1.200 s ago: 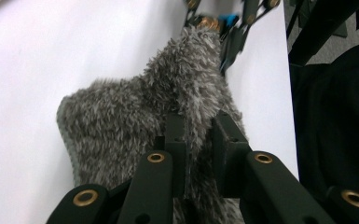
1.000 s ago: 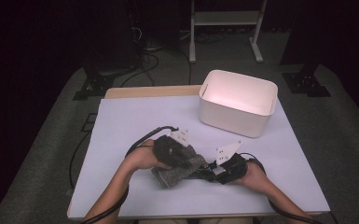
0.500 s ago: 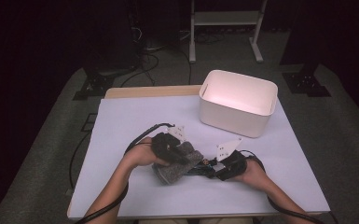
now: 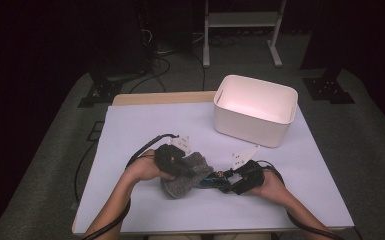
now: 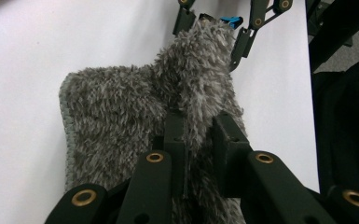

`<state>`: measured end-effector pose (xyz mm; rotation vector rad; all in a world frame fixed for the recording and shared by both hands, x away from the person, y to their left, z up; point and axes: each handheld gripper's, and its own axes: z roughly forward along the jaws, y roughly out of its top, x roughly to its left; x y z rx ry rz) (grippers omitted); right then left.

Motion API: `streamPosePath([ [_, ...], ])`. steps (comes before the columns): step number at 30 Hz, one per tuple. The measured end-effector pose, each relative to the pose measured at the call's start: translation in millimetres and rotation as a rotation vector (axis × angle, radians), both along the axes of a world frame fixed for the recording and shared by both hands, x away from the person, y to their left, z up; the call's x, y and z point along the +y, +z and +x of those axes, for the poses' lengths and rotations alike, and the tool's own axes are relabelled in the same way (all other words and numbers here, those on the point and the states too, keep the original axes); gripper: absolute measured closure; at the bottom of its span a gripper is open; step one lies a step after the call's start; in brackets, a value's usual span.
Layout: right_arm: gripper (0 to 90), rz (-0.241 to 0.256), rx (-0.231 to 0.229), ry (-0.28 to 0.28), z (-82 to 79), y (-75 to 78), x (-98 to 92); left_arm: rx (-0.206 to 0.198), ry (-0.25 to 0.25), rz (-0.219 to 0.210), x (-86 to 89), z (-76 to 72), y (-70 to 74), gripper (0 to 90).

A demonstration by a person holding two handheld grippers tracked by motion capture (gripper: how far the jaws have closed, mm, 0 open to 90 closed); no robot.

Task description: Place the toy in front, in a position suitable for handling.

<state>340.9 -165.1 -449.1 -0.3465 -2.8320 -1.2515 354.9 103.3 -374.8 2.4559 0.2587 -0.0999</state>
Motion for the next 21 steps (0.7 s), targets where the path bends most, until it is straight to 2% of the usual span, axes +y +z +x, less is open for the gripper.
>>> streamPosePath([
  [3, 36.5, 0.011, 0.033, -0.007, -0.3, 2.8, 1.4, 0.002, -0.003, -0.007, 1.2, -2.4, -0.6, 77.9],
  [7, 26.7, 0.05, 0.062, -0.025, -2.4, 9.0, 3.6, 0.016, -0.025, -0.012, 2.8, -7.4, -0.7, 77.8],
  [13, 22.7, 0.076, 0.111, -0.025, -6.1, 14.0, 4.5, 0.031, -0.052, -0.01, 3.4, -15.8, -1.2, 77.8],
  [21, 19.6, 0.087, 0.145, -0.037, -9.1, 15.6, 0.4, 0.048, -0.09, -0.016, 5.7, -28.1, -6.0, 77.9],
])
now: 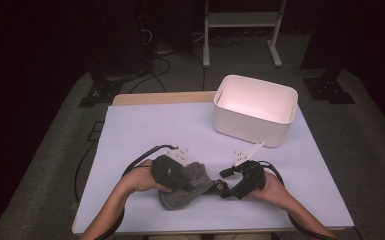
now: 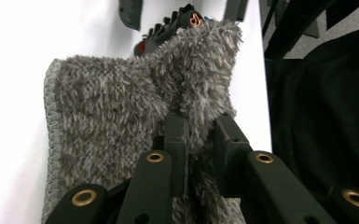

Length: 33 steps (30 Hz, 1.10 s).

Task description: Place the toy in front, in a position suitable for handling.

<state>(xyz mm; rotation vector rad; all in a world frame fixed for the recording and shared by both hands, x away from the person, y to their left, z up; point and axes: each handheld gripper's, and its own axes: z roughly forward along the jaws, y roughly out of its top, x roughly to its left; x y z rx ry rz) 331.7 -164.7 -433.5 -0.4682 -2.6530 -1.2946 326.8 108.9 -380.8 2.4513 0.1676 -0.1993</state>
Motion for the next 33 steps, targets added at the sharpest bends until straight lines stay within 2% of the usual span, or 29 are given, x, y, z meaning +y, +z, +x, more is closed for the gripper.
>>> streamPosePath([
  [9, 16.9, -0.053, 0.014, 0.01, -7.6, -8.5, 4.1, 0.022, -0.05, 0.03, -2.7, -12.4, -7.3, 77.9],
  [13, 16.6, -0.087, 0.011, 0.023, -12.6, -14.5, 8.2, 0.041, -0.063, 0.038, -3.2, -17.8, -14.3, 78.0],
  [16, 16.9, -0.118, -0.011, 0.042, -16.9, -19.3, 11.8, 0.046, -0.06, 0.051, -3.4, -21.5, -22.0, 77.4],
  [22, 23.1, -0.113, -0.039, 0.059, -22.4, -20.7, 12.1, 0.066, -0.04, 0.002, 2.4, -20.9, -25.2, 77.5],
  [27, 23.4, -0.133, -0.14, 0.082, -29.1, -20.7, 13.7, 0.052, -0.012, -0.029, -0.9, -15.4, -20.2, 77.4],
  [30, 23.4, -0.136, -0.182, 0.091, -30.4, -17.4, 14.6, 0.033, 0.001, -0.038, -8.1, -8.6, -15.1, 77.5],
  [33, 23.4, -0.143, -0.216, 0.093, -28.5, -13.1, 15.7, 0.007, 0.0, -0.038, -23.3, -1.6, -9.8, 77.6],
])
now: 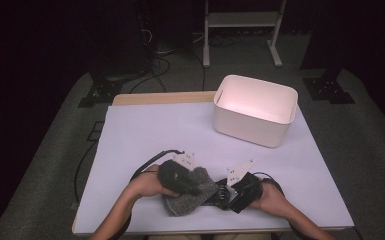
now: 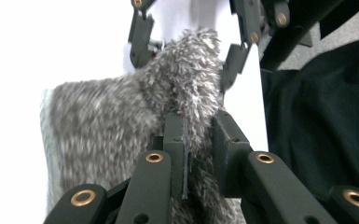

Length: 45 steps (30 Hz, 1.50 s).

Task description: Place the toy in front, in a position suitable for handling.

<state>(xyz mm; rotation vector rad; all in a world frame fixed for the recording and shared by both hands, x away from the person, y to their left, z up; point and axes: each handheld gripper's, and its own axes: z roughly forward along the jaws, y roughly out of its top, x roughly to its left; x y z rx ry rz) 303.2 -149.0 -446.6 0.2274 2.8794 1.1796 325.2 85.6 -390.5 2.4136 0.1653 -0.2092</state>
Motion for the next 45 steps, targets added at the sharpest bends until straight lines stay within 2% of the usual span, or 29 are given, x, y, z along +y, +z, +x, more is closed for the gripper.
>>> streamPosePath([
  [2, 23.4, 0.006, -0.003, -0.007, 3.1, 0.7, -1.1, -0.009, -0.013, 0.002, -10.9, 2.5, 1.2, 78.0],
  [5, 23.3, 0.027, 0.031, -0.017, 6.0, -5.0, -4.8, -0.022, -0.045, 0.065, -26.0, 3.0, -6.5, 77.6],
  [6, 23.3, 0.028, 0.034, -0.018, 5.6, -7.8, -5.4, -0.019, -0.049, 0.069, -28.9, 2.5, -9.3, 76.9],
  [8, 23.3, 0.024, 0.033, -0.022, 4.4, -11.5, -6.0, -0.016, -0.053, 0.059, -30.6, 2.4, -9.7, 74.2],
  [9, 23.3, 0.026, 0.03, -0.023, 3.5, -12.6, -6.3, -0.019, -0.047, 0.058, -30.8, 2.4, -8.3, 70.0],
  [10, 23.3, 0.027, 0.033, -0.024, 3.9, -12.4, -6.6, -0.018, -0.029, 0.055, -31.1, 2.3, -6.7, 64.4],
  [12, 23.2, 0.036, 0.048, -0.024, 5.7, -12.6, -7.3, -0.02, -0.008, 0.053, -32.1, 1.7, -3.3, 59.3],
  [16, 23.2, 0.045, 0.057, -0.026, 6.6, -13.2, -7.9, -0.036, -0.007, 0.047, -38.5, 0.0, 0.1, 56.0],
  [21, 23.2, 0.046, 0.057, -0.027, 5.9, -13.5, -8.0, -0.055, -0.004, 0.07, -50.4, 1.5, -5.6, 64.8],
  [24, 23.3, 0.048, 0.054, -0.028, 6.0, -13.9, -8.2, -0.045, -0.029, 0.072, -58.1, 0.6, -11.3, 69.7],
  [26, 23.2, 0.043, 0.039, -0.025, 4.0, -14.1, -7.8, -0.051, -0.056, 0.073, -59.8, -1.5, -13.3, 75.6],
  [27, 23.2, 0.035, 0.015, -0.021, 2.6, -14.5, -7.1, -0.053, -0.062, 0.072, -59.5, -1.8, -13.8, 79.1],
  [28, 23.2, 0.033, 0.009, -0.019, 1.9, -14.5, -6.8, -0.051, -0.067, 0.075, -58.9, -2.2, -13.7, 79.9],
  [32, 23.3, 0.035, 0.013, -0.018, 2.7, -14.4, -7.3, -0.054, -0.061, 0.079, -48.4, -6.1, -11.0, 80.1],
  [34, 23.3, 0.038, 0.014, -0.015, 3.0, -14.8, -7.7, -0.064, -0.051, 0.083, -35.9, -7.9, -11.0, 80.1],
  [41, 23.3, 0.048, 0.019, -0.01, 4.5, -15.2, -8.6, -0.057, 0.066, 0.074, 16.2, -6.2, -11.3, 79.2],
  [45, 23.3, 0.048, 0.018, -0.009, 4.4, -15.3, -8.5, -0.046, 0.116, 0.056, 39.1, -4.2, -12.6, 79.1],
])
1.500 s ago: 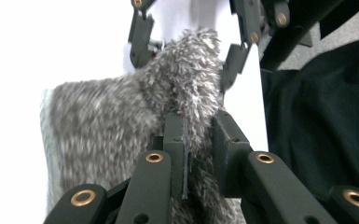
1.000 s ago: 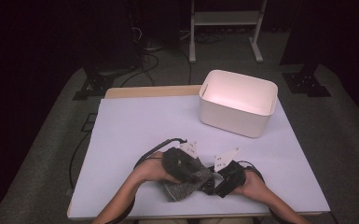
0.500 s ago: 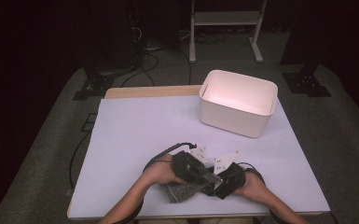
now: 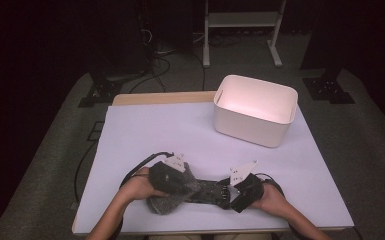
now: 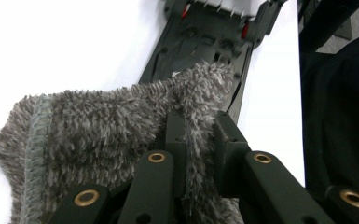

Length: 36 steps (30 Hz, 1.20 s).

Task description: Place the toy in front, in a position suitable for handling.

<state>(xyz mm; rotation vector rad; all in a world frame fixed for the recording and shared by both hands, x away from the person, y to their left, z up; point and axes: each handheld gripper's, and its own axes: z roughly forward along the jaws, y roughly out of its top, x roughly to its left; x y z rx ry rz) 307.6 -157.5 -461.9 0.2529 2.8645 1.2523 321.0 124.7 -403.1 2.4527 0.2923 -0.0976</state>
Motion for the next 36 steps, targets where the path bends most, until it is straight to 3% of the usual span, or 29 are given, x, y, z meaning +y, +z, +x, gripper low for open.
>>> streamPosePath([
  [4, 23.3, -0.002, -0.003, 0.001, 0.0, 0.0, 0.2, 0.008, 0.016, -0.013, 4.9, 0.7, -0.6, 79.1],
  [7, 23.3, -0.006, -0.009, 0.001, -0.8, -0.1, 0.5, 0.016, -0.005, -0.026, -1.9, 0.1, -0.5, 79.1],
  [13, 23.3, -0.009, -0.019, 0.005, -1.3, -0.4, 0.7, 0.025, -0.124, -0.042, -39.5, -6.8, 0.1, 79.1],
  [18, 23.4, -0.012, -0.036, 0.011, -2.0, -0.8, 0.6, 0.026, -0.177, -0.009, -61.2, -8.7, -3.2, 78.8],
  [23, 23.4, -0.008, -0.029, 0.011, -1.5, -0.9, 0.2, 0.007, -0.131, 0.001, -44.4, -2.8, -0.6, 78.8],
  [28, 23.4, -0.007, -0.017, 0.009, -0.6, -0.3, 0.7, -0.025, -0.033, 0.029, -15.9, 10.6, 3.6, 78.5],
  [32, 23.4, -0.029, -0.041, 0.018, -2.1, 0.6, 2.7, -0.055, 0.031, 0.049, -4.0, 19.6, 8.2, 78.6],
  [36, 23.4, -0.035, -0.042, 0.019, -1.8, 1.1, 3.2, -0.033, 0.015, 0.016, -9.9, 22.3, 6.4, 78.9],
])
